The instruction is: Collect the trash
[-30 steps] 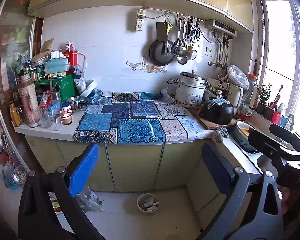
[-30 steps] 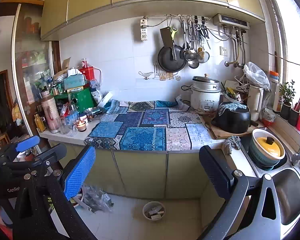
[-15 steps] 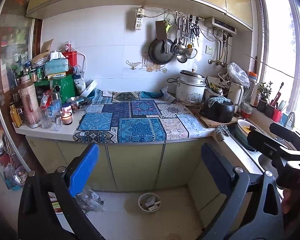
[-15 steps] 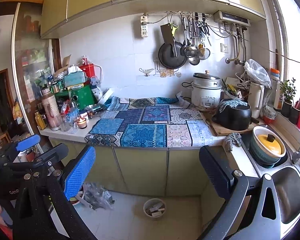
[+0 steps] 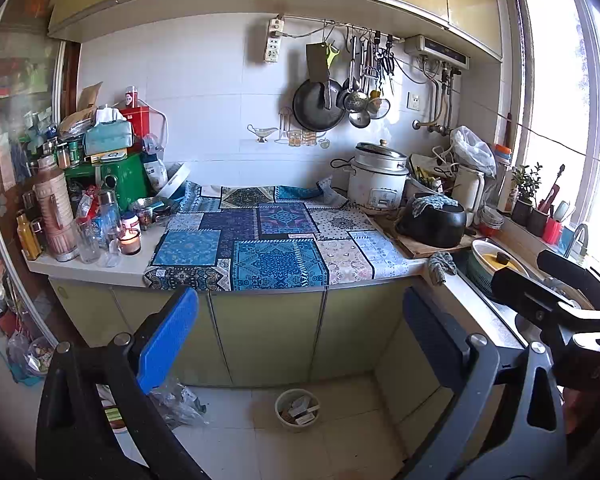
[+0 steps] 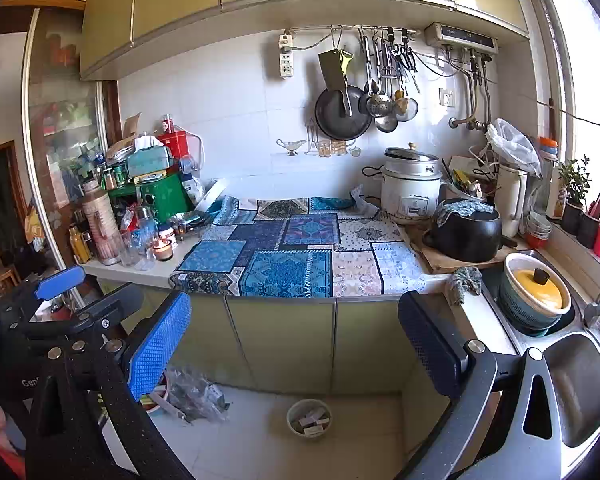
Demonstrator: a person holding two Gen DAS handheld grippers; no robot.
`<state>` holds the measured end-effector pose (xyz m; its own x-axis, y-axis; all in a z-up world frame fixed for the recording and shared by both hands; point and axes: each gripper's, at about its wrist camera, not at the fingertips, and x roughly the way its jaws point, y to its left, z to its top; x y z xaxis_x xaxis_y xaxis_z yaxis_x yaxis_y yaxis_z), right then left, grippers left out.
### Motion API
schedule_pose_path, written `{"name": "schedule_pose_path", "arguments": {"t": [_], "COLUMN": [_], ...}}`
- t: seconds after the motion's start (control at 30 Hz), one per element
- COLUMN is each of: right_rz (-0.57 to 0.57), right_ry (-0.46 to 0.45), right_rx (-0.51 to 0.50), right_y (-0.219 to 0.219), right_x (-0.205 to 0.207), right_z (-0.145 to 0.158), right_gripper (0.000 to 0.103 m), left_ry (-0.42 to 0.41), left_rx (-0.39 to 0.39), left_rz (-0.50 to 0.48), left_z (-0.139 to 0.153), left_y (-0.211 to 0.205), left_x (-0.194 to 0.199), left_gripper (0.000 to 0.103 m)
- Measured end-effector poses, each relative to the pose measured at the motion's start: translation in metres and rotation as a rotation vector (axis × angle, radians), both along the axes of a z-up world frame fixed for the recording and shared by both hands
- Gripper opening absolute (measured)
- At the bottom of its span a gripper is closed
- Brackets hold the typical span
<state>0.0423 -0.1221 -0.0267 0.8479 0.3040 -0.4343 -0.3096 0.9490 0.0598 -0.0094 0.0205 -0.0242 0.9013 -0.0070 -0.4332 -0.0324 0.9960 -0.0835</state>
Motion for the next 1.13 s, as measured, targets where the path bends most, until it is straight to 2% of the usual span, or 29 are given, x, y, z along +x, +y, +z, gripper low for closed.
{"name": "schedule_pose_path", "arguments": {"t": [0.87, 1.13], "right_rz": [-0.013, -0.005], "right_ry": [0.009, 0.036], "right_rx": [0.008, 0.020], "right_y": [-0.004, -0.005], "right_x": [0.002, 0.025], "right_z": [-0.001, -0.005], "right_gripper": [0.103, 0.103], "left_ry": [0.022, 0.038], "left_rx": [-0.013, -0.014], "left_rz": [-0.009, 0.014], "left_z": [-0.001, -0.001], "left_y": [-0.014, -0.018], "left_x": [0.012, 0.032], "left_gripper": [0.102, 0.102]}}
